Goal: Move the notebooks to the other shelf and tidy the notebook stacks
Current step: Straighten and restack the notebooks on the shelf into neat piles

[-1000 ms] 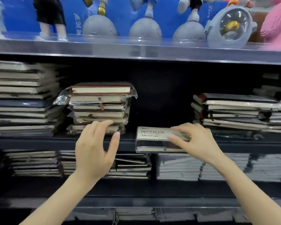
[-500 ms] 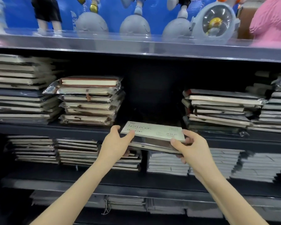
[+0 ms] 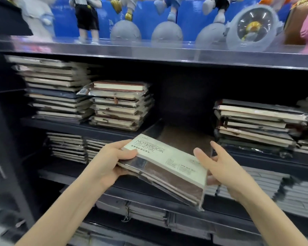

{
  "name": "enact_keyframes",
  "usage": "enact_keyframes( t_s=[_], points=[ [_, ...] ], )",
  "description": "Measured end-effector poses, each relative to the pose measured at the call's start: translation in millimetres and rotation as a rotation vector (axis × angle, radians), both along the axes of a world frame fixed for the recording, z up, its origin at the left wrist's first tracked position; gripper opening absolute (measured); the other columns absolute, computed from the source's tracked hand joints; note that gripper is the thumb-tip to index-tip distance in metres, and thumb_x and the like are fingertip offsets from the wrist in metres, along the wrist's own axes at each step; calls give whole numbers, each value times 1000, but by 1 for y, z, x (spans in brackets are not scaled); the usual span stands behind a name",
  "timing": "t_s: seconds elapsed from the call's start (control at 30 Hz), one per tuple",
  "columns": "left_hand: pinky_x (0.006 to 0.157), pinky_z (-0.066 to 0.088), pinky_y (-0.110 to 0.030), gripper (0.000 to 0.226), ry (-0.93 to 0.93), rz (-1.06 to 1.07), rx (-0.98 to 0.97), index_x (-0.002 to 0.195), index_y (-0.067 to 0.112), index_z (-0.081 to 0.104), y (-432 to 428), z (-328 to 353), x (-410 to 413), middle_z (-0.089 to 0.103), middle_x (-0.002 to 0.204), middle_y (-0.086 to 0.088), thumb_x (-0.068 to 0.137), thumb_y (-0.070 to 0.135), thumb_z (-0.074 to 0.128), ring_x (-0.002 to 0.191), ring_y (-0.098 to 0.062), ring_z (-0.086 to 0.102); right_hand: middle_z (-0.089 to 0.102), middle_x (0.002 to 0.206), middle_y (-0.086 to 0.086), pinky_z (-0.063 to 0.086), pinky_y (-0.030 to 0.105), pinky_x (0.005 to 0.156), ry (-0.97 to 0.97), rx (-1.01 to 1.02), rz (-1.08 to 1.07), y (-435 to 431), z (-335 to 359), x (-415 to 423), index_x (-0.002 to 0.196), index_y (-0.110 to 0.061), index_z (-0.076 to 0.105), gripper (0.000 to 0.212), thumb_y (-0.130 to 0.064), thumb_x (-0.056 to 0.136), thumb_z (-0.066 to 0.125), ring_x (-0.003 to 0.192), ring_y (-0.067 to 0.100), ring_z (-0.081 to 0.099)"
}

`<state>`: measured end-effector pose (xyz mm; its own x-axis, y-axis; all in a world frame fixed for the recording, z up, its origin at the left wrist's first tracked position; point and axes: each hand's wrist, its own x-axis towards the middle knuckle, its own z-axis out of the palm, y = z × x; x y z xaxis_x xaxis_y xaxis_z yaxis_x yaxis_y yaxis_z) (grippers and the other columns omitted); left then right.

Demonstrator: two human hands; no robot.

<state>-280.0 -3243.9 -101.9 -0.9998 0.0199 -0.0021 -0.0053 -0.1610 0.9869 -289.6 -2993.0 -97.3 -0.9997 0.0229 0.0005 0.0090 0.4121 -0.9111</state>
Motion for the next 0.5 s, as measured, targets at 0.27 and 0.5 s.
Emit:
enact_keyframes(
  t_s=[0.27,0.5],
  points=[
    [61,57,-30,21,56,-82,-257,107,18,66,-27,-2,26,74,96,-2,98,21,47,78,-14,70,48,141,12,61,39,60,50,-629,-161,-40,-2,4,150,-24,23,84,5,83,65,76,26,73],
    [101,31,-23,47,458,476,-637,134,18,49,-121,-1,-35,52,125,15,99,44,33,120,-8,47,46,142,-2,48,9,47,245,-363,-197,-69,26,19,148,-24,32,78,7,83,64,92,2,64]
  ],
)
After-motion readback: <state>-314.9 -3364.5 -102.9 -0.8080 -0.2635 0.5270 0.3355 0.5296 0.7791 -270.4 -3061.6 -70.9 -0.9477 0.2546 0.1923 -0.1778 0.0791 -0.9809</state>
